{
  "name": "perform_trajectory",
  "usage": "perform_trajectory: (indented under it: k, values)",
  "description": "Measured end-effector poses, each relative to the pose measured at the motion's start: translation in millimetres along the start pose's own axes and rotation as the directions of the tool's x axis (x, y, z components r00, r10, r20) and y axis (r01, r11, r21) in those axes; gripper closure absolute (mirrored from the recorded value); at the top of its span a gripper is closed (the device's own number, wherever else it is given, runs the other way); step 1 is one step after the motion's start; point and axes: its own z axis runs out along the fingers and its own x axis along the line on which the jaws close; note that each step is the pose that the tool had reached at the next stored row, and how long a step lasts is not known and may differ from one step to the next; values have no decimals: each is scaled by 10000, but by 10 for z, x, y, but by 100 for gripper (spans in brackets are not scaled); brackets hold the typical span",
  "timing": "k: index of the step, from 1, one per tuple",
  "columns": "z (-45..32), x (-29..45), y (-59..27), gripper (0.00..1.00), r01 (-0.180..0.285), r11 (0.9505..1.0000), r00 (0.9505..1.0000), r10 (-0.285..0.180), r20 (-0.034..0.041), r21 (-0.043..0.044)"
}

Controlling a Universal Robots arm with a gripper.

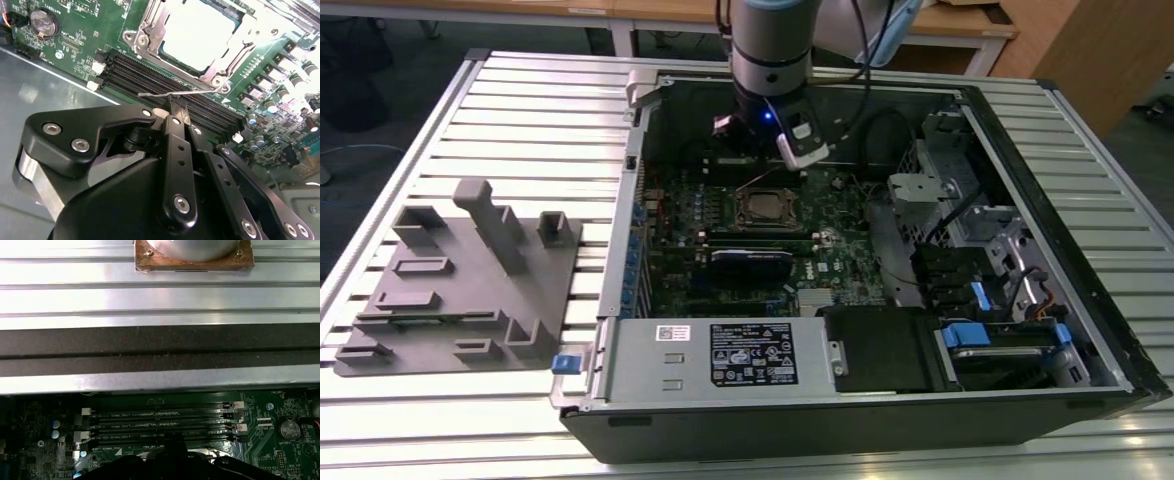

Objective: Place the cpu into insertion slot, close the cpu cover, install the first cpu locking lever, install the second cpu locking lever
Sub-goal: 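Install the first cpu locking lever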

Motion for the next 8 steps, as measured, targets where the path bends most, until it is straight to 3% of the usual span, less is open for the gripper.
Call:
perform_trajectory:
  k: [8]
  values:
    - [14,-26,-2,89,-18,9999,10000,18,-4,131]
